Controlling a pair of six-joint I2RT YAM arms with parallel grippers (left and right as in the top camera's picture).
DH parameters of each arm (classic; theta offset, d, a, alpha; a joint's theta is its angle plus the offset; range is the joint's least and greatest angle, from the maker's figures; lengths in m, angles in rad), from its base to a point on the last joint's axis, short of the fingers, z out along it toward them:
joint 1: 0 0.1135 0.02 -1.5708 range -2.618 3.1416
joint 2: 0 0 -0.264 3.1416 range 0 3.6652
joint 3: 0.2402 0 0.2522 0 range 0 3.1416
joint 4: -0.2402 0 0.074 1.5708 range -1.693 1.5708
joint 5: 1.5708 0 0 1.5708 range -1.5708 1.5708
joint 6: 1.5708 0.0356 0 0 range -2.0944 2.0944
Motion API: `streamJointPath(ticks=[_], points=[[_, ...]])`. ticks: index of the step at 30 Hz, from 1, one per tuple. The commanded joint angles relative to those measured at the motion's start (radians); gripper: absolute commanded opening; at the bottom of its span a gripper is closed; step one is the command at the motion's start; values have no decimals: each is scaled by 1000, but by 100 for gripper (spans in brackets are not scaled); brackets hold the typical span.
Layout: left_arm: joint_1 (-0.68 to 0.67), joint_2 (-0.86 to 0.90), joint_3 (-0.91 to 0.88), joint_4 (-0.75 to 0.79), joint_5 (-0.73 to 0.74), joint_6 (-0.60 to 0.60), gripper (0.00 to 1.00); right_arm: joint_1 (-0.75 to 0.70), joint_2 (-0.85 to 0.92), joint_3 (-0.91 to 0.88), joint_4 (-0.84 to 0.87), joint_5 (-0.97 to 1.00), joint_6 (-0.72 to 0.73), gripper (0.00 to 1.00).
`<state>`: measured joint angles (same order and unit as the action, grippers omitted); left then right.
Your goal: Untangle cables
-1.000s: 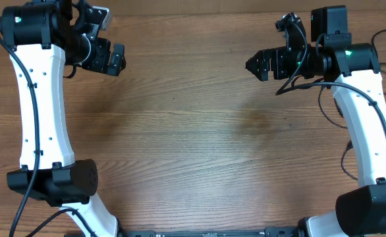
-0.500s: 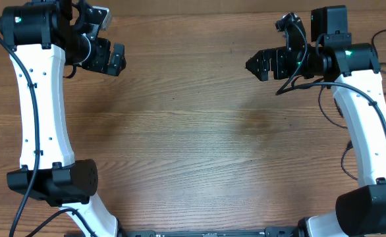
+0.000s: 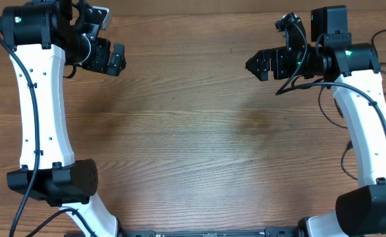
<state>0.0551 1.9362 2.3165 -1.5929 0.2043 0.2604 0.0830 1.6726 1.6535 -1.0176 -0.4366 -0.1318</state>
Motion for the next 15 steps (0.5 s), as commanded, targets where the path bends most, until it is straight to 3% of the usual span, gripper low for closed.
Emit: streamJointPath(ticks=[1, 15], points=[[10, 8, 2, 1, -3, -14, 100, 1, -36, 2, 2, 9, -8, 100], [10, 18, 2, 1, -3, -14, 99, 1, -36, 2, 2, 9, -8, 100]])
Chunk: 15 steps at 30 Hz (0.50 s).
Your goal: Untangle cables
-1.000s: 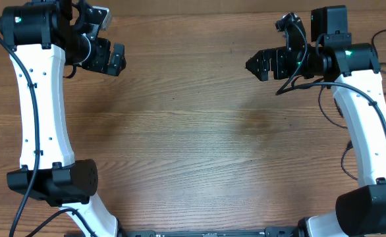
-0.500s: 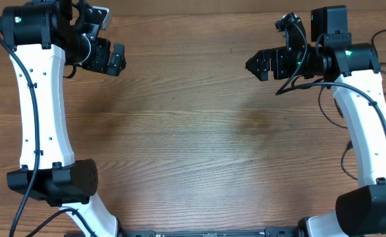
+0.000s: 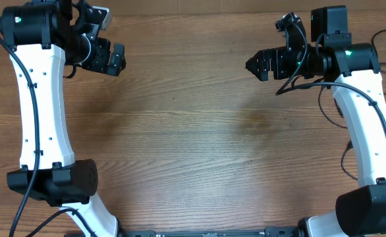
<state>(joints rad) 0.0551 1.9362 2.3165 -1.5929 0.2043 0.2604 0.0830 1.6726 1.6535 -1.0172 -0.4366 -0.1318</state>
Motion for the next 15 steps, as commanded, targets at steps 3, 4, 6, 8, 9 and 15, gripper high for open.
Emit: streamJointPath(ticks=[3, 4, 6, 8, 9, 15], points=[[10, 18, 2, 1, -3, -14, 100, 1, -36, 2, 2, 9, -8, 100], [10, 18, 2, 0, -7, -13, 99, 1, -36, 2, 2, 9, -8, 100], [10, 18, 2, 0, -44, -14, 100, 1, -36, 2, 2, 9, -8, 100], [10, 16, 2, 0, -56, -14, 100, 1, -36, 2, 2, 9, -8, 100], [10, 14, 2, -8, -51, -16, 100, 1, -36, 2, 2, 9, -8, 100], [-44, -4, 2, -17, -47, -85, 100, 1, -36, 2, 2, 9, -8, 100]])
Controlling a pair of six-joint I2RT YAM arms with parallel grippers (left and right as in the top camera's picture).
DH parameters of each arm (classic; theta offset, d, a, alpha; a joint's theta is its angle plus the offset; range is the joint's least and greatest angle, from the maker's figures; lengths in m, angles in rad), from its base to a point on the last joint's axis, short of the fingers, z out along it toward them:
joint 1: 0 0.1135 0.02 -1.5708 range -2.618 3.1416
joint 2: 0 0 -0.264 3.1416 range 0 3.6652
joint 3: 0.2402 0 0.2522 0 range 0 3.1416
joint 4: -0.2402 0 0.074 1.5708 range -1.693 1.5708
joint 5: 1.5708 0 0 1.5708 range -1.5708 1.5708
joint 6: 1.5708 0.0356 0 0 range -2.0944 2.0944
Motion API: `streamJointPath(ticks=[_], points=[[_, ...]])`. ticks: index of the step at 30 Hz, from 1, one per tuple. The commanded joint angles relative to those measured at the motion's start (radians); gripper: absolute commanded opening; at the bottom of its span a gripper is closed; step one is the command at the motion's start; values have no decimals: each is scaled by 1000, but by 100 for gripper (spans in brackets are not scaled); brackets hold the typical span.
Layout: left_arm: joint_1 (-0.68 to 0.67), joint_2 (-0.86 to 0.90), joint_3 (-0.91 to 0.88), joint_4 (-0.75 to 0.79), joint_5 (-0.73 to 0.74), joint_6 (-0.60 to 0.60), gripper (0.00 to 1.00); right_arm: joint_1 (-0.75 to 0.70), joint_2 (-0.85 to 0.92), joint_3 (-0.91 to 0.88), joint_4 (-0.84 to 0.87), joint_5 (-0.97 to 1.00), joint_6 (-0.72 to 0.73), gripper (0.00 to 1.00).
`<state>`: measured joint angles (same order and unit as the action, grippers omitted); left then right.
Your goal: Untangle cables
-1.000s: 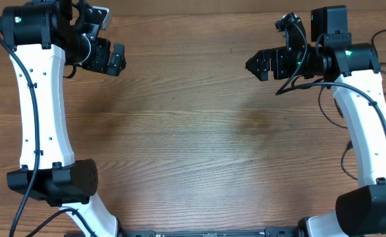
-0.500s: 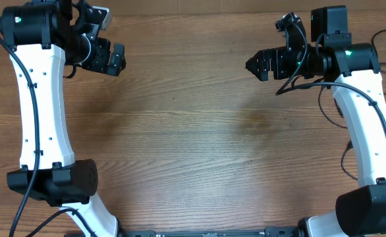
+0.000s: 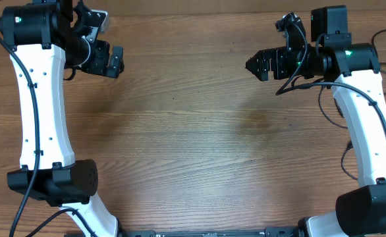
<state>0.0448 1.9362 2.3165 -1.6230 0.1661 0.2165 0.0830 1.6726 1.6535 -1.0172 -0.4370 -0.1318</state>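
No loose cable shows on the wooden table (image 3: 199, 138) in the overhead view. My left gripper (image 3: 118, 60) hangs at the far left, pointing right, with nothing visible in it; how its jaws stand is hidden from above. At the far right, my right gripper (image 3: 249, 64) points left. Its fingertips meet in a point and hold nothing.
Thin dark wires (image 3: 331, 108) loop beside the right arm and run off the right edge. The white arm links and black bases (image 3: 51, 184) stand along both sides near the front edge.
My left gripper has shifted a little to the left and toward the far edge. The right arm has not moved.
At both earlier moments the two grippers hung at the far corners, facing each other over the table, without change between them. Now only the left one has drawn back slightly.
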Motion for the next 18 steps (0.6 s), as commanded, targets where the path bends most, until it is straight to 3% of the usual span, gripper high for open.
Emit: streamJointPath(ticks=[1, 9, 12, 18], points=[[-53, -10, 2, 35, -10, -41, 100, 1, -36, 2, 2, 10, -8, 100], [-180, -106, 2, 205, -38, -93, 100, 1, -36, 2, 2, 10, -8, 100], [-209, -139, 2, 320, -20, -174, 100, 1, -36, 2, 2, 10, -8, 100], [-275, -206, -20, 565, 64, -171, 100, 1, -36, 2, 2, 10, -8, 100]])
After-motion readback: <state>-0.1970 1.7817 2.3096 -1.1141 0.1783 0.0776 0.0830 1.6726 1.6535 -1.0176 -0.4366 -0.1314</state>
